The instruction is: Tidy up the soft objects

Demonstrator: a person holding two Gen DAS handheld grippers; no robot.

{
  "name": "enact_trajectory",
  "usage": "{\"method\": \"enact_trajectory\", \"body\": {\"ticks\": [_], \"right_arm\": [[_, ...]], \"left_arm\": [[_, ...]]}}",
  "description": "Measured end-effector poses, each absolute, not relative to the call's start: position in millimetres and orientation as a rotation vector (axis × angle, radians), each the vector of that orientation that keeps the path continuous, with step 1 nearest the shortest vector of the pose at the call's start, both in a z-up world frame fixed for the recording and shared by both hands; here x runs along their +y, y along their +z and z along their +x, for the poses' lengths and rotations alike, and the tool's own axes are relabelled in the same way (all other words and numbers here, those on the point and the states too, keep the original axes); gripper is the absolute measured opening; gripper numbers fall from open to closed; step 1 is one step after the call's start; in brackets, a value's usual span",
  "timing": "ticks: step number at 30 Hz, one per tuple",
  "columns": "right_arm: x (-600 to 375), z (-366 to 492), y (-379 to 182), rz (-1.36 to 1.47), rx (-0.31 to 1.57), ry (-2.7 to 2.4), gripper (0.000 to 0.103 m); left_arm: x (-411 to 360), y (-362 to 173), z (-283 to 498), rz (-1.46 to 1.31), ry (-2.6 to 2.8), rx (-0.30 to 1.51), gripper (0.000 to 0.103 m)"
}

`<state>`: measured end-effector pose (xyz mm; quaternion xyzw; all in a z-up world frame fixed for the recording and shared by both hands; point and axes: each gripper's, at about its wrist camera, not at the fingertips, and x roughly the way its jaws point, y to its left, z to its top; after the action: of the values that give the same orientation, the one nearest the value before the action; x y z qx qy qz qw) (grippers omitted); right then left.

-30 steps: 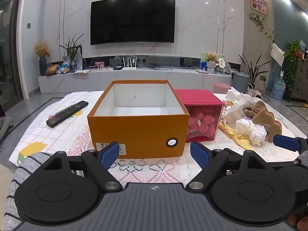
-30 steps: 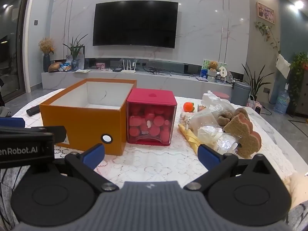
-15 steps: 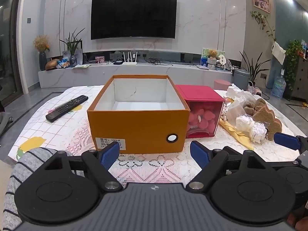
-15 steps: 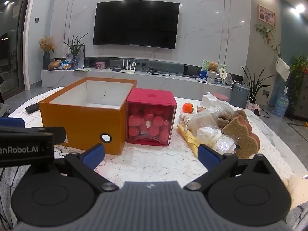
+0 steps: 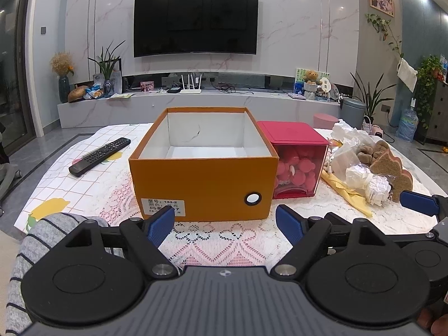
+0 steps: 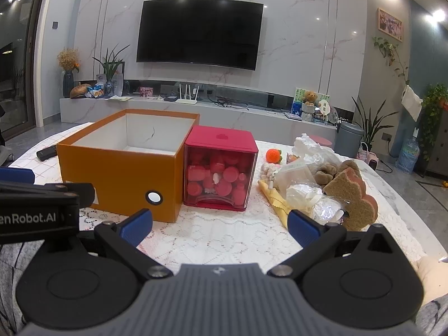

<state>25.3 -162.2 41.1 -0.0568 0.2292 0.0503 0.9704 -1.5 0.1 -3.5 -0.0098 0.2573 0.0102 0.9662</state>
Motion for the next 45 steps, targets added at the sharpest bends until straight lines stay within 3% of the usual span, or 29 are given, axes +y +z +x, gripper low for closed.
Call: {"method": "enact_trajectory", "body": {"ticks": [45], "right_arm": [[-160.8,28.1,38.5,-0.136,0.476,0.096,0.1]], "left_arm": [[0.3,-9.3,0.3,-0.037,0.023,0.543,0.096]]}}
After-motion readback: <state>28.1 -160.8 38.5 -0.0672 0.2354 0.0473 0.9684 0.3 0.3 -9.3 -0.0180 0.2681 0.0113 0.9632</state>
